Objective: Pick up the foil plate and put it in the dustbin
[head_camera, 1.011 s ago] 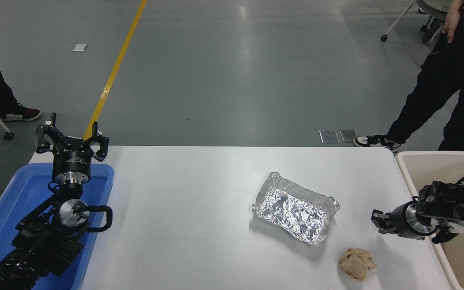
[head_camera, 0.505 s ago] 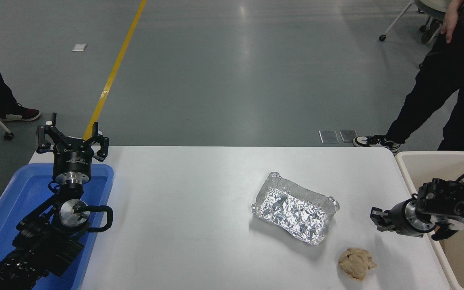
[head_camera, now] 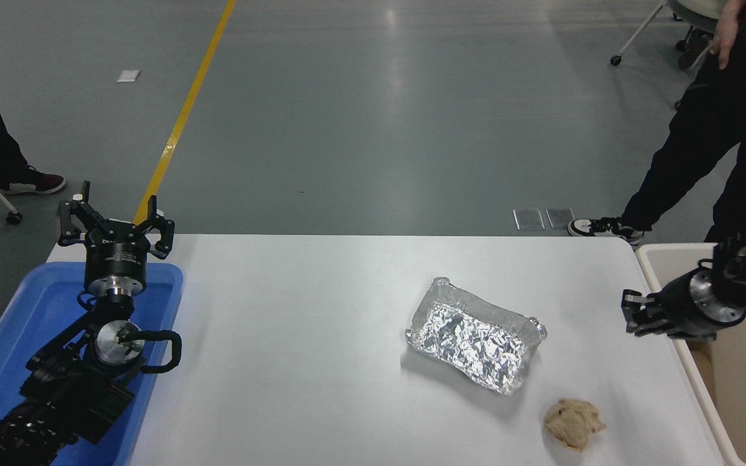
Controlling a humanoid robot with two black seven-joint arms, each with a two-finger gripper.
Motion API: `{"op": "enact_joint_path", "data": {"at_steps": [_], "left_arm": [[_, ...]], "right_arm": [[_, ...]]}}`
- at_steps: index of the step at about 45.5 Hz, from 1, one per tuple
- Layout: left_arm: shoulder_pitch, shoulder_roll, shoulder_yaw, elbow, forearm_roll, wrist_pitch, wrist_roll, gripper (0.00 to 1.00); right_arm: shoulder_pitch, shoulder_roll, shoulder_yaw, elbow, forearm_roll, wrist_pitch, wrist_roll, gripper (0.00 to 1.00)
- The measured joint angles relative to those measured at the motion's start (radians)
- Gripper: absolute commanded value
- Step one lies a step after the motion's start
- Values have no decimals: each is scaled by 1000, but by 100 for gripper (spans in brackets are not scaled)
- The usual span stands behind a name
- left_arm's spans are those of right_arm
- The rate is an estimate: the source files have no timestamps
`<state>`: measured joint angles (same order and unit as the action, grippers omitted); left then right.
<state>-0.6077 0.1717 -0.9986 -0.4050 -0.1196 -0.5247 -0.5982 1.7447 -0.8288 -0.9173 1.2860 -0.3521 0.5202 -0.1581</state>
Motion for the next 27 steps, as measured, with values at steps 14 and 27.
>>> {"op": "enact_joint_path", "data": {"at_steps": [14, 27], "left_arm": [[1, 0, 0, 0, 0, 0, 0, 99], [0, 0, 0, 0, 0, 0, 0, 99]], "right_arm": [[443, 44, -236, 227, 5, 171, -17, 100], [679, 237, -298, 343, 116, 241, -17, 100]]}}
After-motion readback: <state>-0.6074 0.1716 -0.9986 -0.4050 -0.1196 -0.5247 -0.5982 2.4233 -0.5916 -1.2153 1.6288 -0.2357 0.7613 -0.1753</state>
